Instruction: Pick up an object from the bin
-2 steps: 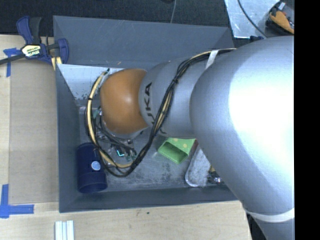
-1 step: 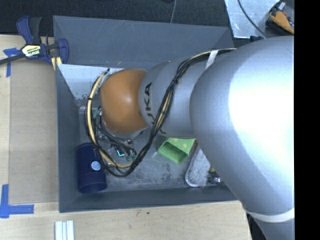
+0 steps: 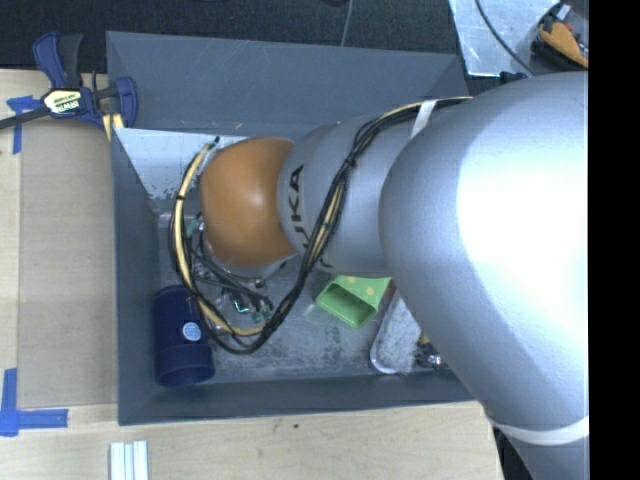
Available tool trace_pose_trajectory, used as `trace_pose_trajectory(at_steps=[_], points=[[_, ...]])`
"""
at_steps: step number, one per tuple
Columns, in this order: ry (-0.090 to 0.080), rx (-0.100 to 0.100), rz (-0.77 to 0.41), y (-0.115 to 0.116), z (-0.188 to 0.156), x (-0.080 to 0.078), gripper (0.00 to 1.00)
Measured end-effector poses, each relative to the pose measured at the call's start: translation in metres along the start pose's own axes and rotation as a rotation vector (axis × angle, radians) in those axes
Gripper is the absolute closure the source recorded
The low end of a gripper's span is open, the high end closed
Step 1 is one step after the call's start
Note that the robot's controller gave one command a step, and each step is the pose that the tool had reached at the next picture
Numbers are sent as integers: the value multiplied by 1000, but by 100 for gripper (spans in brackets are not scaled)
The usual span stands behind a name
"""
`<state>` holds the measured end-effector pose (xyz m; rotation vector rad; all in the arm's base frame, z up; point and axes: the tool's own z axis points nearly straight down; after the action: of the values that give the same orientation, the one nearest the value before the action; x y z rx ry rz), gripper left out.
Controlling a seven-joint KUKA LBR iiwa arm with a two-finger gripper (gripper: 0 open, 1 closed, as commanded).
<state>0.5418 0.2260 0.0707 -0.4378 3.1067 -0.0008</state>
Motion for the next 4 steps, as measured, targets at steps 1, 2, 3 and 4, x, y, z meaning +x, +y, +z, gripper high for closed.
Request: trace_pose_trajectory(at_steps=[1,2,3,4], points=[[-3,2,1,-1,-1,-1,100],[0,-1,0,1,0,0,0],[0,-1,0,1,0,0,0],[-1,5,-26,15,-33,1,100]])
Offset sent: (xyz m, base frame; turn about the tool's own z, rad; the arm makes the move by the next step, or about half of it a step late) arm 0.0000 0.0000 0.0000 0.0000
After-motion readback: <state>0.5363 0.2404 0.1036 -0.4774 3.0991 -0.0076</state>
